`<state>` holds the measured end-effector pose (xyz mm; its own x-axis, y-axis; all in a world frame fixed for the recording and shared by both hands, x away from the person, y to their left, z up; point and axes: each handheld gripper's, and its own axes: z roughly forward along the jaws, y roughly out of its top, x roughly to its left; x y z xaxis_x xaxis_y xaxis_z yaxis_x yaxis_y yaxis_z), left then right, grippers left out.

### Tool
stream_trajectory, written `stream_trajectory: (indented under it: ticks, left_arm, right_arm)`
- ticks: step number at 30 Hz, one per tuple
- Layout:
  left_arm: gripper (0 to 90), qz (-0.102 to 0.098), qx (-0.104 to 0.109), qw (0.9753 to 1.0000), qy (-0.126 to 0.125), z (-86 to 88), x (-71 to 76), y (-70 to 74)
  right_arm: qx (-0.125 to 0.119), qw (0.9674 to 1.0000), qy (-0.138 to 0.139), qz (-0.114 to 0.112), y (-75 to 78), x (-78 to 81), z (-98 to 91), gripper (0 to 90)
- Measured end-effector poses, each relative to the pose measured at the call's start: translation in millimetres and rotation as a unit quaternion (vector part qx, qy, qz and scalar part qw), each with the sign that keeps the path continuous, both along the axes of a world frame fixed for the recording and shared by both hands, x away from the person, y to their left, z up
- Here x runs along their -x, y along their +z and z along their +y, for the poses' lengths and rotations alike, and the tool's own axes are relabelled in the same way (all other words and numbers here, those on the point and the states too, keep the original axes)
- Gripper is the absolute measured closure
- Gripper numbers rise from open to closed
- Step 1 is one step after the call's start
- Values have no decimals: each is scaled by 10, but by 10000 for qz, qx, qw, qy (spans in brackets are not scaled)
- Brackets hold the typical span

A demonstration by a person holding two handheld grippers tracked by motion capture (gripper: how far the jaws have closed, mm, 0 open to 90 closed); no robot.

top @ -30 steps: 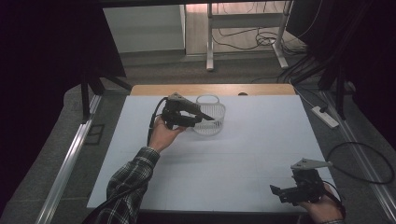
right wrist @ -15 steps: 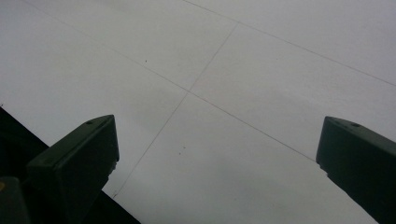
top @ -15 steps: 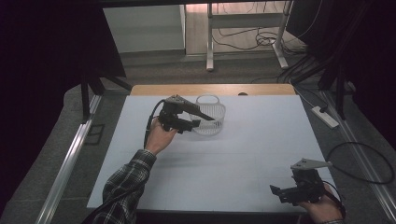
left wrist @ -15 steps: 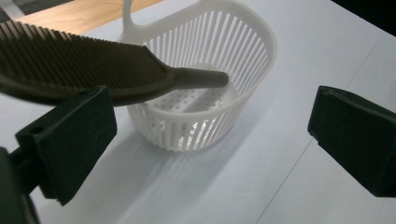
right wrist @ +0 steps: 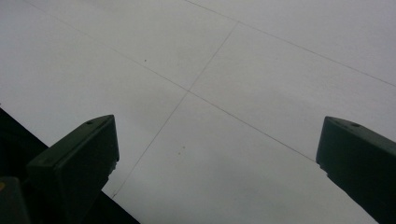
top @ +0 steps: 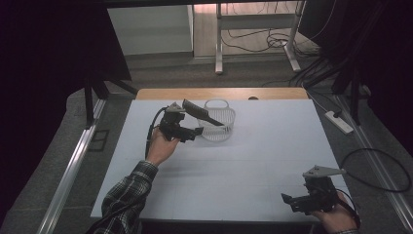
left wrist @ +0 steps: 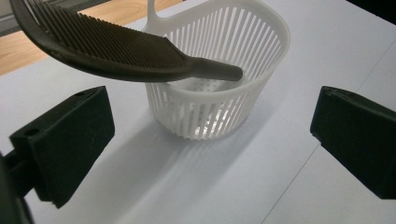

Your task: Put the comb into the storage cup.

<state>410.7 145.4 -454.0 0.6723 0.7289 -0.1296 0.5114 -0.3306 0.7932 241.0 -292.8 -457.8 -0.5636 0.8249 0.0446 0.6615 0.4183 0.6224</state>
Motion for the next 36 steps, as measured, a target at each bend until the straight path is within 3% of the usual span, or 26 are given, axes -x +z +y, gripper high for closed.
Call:
stream_trajectory:
  ticks: [15, 25, 36]
  left_arm:
    - [1, -49, -130, 9999, -59, 82, 66, -51]
    - [3, -3, 83, 9995, -305, 138, 113, -51]
    - [0, -61, 177, 9994, -305, 195, 222, -42]
  right_arm:
    - [10, 10000, 1, -3, 0, 1, 3, 0]
    - [1, 10000, 19, -20, 5, 6, 0, 0]
    - [-3, 10000, 28, -53, 5, 10, 3, 0]
